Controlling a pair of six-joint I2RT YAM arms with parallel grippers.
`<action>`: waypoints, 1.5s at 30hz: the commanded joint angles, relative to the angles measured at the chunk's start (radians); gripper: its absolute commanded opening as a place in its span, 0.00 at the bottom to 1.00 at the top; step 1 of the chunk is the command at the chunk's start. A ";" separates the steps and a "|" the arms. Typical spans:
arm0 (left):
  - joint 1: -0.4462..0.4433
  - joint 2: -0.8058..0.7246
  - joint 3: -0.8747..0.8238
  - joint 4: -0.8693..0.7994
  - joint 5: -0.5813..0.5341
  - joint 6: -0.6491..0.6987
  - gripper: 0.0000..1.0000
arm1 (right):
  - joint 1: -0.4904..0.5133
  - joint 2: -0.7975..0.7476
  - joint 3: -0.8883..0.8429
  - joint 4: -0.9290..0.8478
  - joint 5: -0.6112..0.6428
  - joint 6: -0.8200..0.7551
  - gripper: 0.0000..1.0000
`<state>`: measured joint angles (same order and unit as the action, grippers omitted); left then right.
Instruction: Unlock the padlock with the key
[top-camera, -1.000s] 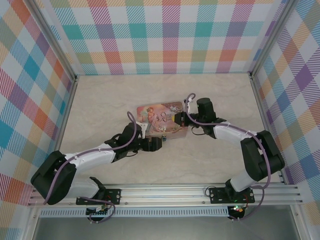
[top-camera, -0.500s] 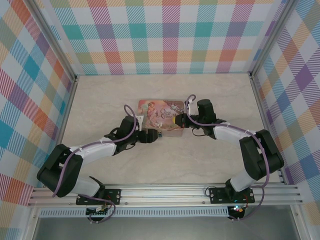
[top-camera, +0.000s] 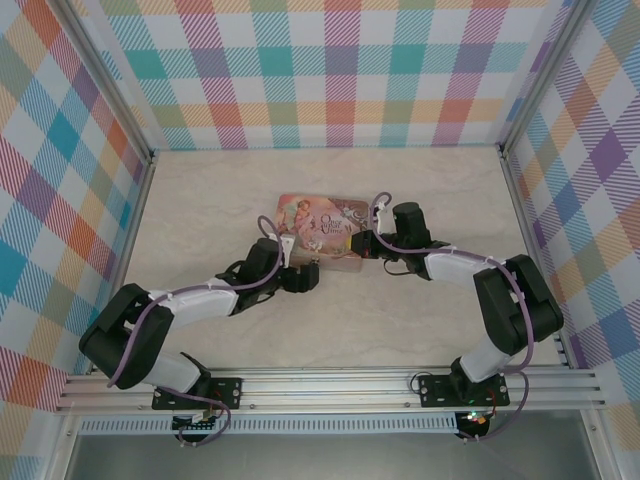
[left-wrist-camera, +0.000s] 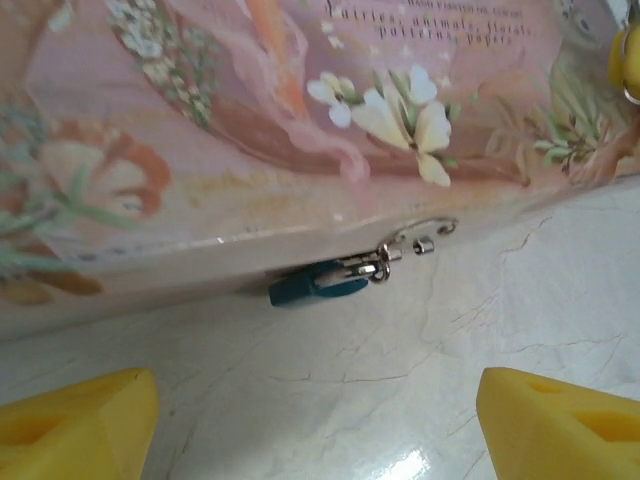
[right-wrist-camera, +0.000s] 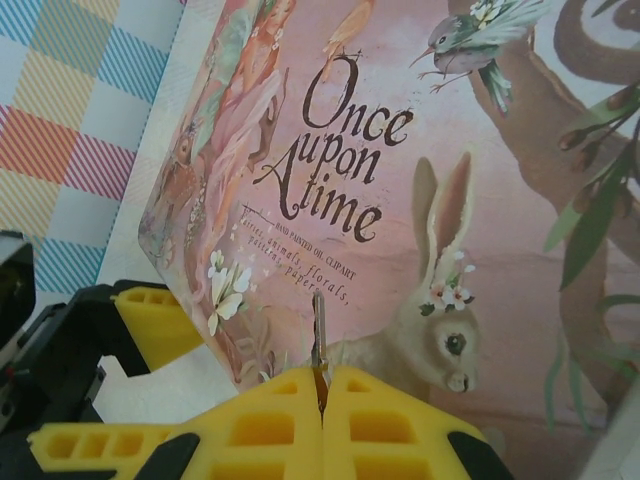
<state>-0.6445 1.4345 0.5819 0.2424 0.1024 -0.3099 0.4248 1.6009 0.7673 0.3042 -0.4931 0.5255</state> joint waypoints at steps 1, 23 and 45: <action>-0.043 0.031 -0.005 0.085 -0.090 -0.001 0.83 | -0.006 0.040 -0.006 0.003 0.029 0.020 0.05; -0.192 0.260 0.120 0.130 -0.464 -0.069 0.80 | -0.005 0.043 0.001 -0.020 0.027 0.008 0.05; -0.195 0.337 0.212 0.074 -0.497 -0.044 0.42 | -0.005 0.016 -0.008 -0.032 0.027 -0.013 0.05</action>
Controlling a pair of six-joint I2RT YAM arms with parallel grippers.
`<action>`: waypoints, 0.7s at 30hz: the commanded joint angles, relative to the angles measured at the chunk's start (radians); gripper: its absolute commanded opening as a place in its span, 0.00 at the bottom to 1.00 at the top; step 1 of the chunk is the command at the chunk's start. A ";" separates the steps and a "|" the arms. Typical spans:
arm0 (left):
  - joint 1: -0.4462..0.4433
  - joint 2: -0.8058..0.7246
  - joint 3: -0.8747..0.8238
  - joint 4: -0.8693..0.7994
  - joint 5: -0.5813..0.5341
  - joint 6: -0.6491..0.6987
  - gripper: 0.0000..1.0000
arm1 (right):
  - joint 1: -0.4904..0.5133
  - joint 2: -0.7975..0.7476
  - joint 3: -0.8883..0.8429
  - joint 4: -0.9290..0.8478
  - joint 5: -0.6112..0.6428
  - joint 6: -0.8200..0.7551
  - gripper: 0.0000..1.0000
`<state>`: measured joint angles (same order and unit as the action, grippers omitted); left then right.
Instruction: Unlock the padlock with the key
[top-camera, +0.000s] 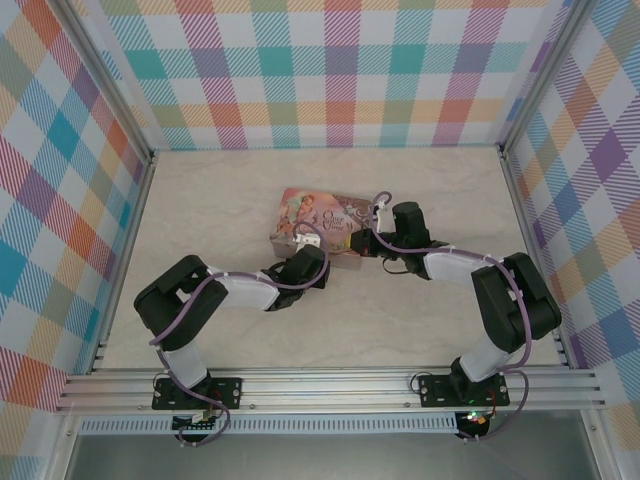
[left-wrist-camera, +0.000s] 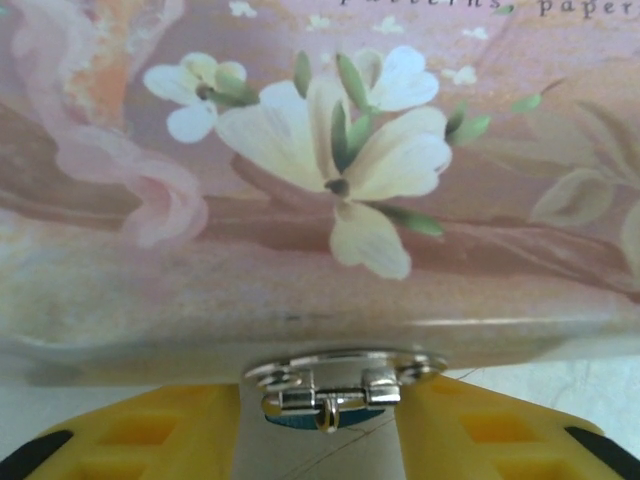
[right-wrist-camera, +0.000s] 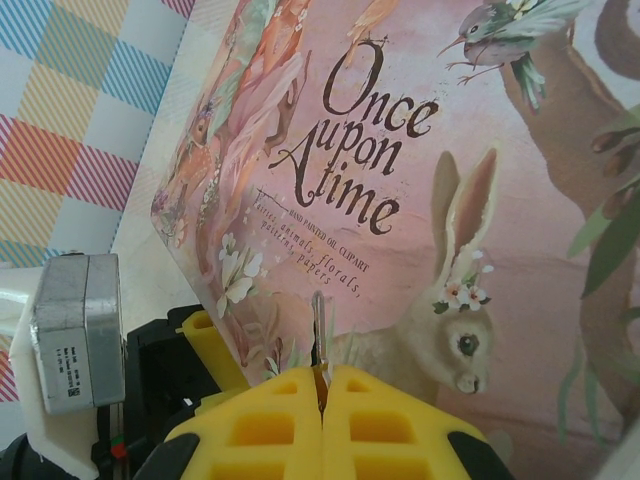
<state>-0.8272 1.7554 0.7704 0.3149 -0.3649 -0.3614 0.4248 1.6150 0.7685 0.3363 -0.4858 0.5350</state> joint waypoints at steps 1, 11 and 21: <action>-0.012 0.019 0.023 0.000 -0.032 0.006 0.41 | -0.005 -0.001 -0.008 -0.064 0.020 -0.024 0.05; -0.013 0.000 0.024 -0.014 -0.030 0.012 0.25 | -0.004 -0.033 -0.016 -0.055 0.022 -0.023 0.05; -0.012 -0.045 0.082 -0.132 0.009 -0.040 0.19 | -0.004 -0.229 -0.105 -0.052 0.073 -0.082 0.05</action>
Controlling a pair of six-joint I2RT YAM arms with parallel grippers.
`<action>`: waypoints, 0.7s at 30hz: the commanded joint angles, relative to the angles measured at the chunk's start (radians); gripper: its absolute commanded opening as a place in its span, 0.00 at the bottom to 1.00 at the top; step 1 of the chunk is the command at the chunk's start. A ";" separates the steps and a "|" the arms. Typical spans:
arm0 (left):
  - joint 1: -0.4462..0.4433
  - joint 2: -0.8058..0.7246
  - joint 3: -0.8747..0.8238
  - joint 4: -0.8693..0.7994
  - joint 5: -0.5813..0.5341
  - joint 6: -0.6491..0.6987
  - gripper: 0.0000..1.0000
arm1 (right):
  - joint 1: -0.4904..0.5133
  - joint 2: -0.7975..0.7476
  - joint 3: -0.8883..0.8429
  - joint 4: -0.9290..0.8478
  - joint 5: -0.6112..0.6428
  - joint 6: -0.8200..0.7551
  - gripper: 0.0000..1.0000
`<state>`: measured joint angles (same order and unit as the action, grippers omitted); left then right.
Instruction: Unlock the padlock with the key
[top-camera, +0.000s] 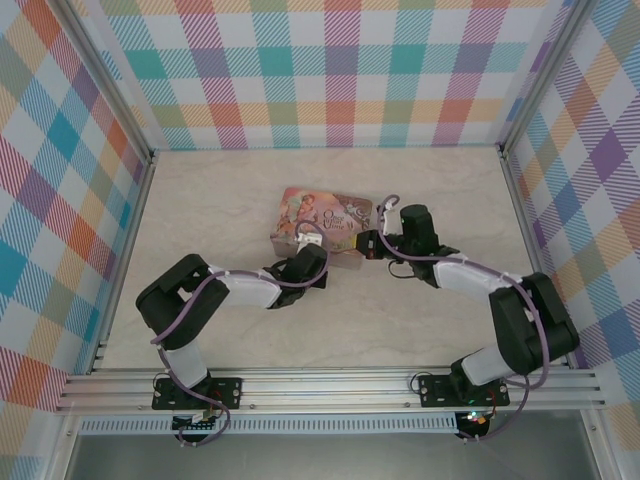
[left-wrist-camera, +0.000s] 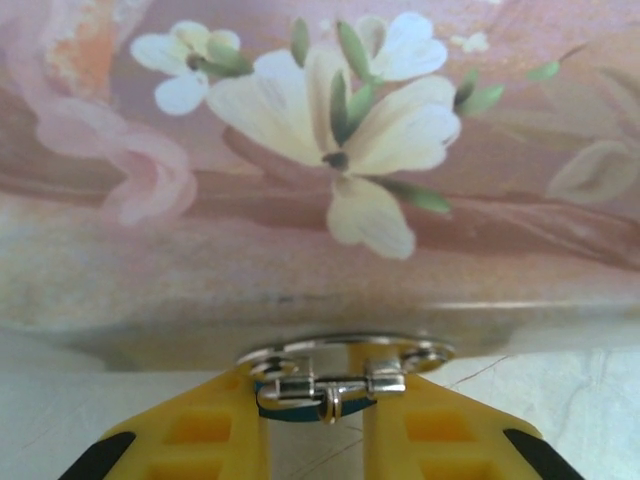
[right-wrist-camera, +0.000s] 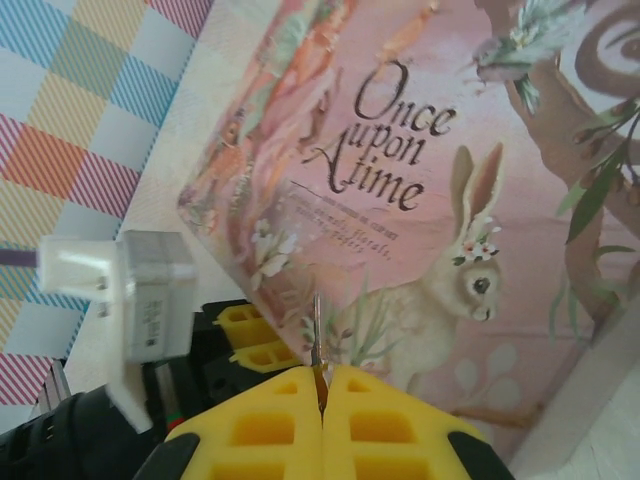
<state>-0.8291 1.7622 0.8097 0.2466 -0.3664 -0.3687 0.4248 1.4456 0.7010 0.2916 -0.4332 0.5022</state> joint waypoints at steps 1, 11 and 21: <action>-0.011 -0.060 0.054 -0.082 0.018 -0.047 0.20 | -0.004 -0.084 -0.061 -0.010 0.025 -0.063 0.05; -0.011 -0.076 0.207 -0.313 0.116 -0.168 0.18 | 0.080 -0.270 -0.315 0.036 0.154 -0.195 0.05; -0.011 -0.086 0.308 -0.425 0.240 -0.304 0.15 | 0.199 -0.175 -0.382 0.253 0.232 -0.237 0.05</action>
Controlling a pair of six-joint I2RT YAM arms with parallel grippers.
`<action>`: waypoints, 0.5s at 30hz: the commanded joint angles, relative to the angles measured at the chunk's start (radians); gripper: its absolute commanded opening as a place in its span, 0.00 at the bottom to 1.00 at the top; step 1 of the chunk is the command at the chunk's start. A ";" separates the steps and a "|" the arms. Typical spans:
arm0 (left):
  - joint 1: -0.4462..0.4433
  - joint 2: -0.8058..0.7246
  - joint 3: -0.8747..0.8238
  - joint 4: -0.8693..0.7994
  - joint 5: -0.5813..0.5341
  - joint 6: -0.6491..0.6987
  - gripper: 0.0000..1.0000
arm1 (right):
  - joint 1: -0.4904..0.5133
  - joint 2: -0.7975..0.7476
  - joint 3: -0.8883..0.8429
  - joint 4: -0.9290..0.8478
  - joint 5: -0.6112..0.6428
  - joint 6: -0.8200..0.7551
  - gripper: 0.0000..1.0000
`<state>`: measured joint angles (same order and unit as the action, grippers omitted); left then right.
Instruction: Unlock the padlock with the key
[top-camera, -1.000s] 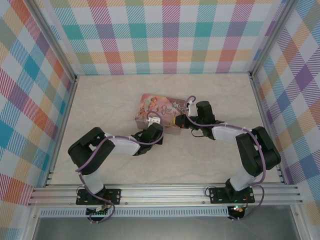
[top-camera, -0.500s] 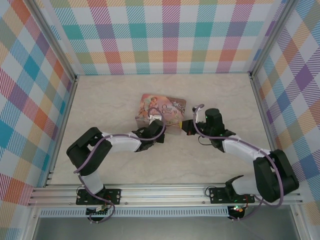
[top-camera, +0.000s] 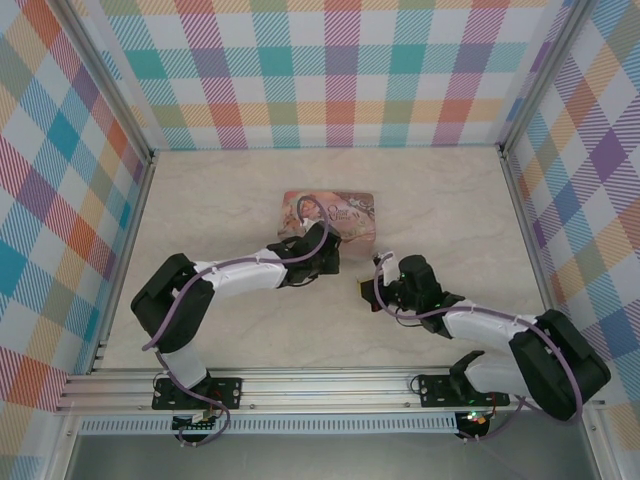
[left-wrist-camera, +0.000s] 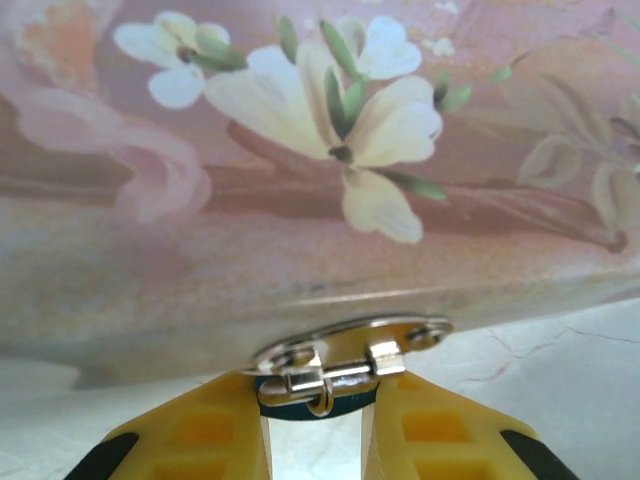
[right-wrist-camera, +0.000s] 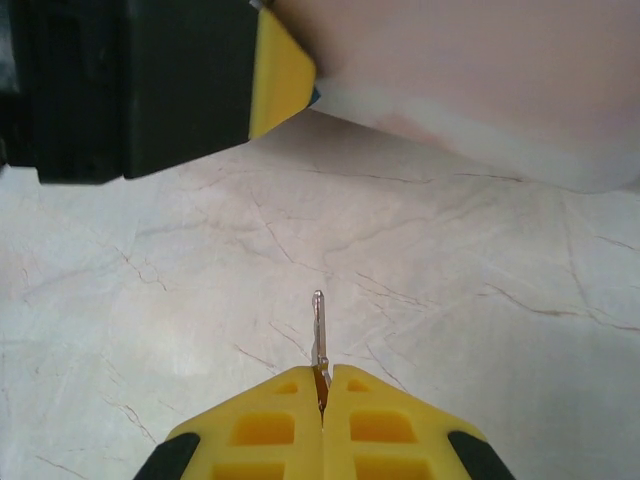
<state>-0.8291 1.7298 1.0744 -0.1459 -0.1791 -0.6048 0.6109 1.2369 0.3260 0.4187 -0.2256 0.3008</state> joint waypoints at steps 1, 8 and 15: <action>-0.010 -0.056 0.050 -0.038 0.065 -0.085 0.14 | 0.015 0.050 -0.008 0.153 0.021 -0.037 0.05; -0.010 -0.078 0.084 -0.092 0.122 -0.149 0.13 | 0.016 0.141 0.009 0.274 -0.017 -0.068 0.05; -0.009 -0.096 0.104 -0.123 0.148 -0.181 0.13 | 0.016 0.192 0.022 0.311 -0.040 -0.094 0.05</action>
<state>-0.8291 1.6833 1.1397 -0.2581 -0.0528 -0.7559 0.6224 1.4181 0.3290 0.6594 -0.2337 0.2432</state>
